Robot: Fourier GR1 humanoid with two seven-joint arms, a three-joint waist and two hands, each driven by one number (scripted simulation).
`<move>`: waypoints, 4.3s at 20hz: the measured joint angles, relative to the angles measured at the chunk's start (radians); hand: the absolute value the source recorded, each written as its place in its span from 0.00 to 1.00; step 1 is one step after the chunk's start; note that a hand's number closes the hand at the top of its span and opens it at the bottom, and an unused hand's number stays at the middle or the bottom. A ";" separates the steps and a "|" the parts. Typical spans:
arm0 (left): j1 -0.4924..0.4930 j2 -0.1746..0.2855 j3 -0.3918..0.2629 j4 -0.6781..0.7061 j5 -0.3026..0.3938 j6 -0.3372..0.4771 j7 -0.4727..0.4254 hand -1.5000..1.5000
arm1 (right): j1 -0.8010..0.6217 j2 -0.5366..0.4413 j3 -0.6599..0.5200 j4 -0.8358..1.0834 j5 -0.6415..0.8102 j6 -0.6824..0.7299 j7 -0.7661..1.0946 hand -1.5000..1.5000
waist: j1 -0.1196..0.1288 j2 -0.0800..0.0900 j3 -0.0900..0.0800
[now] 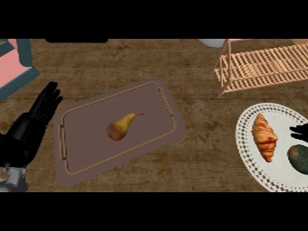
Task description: Pick the squash from the placemat and place it in the tiered shelf
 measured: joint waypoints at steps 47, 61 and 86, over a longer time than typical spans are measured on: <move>-0.019 -0.152 0.127 0.013 -0.132 -0.138 0.018 0.50 | -0.285 0.284 -0.208 0.652 0.369 -0.360 -0.206 1.00 | 0.009 -0.005 -0.017; 0.015 -0.138 0.162 0.015 -0.143 -0.125 0.032 0.50 | -0.264 0.513 -0.330 0.474 0.264 -0.387 0.178 1.00 | -0.069 -0.044 -0.048; 0.029 -0.136 0.173 -0.016 -0.127 -0.149 0.029 0.50 | -0.440 0.933 -0.268 -0.637 0.251 -0.153 1.264 1.00 | -0.038 -0.018 -0.003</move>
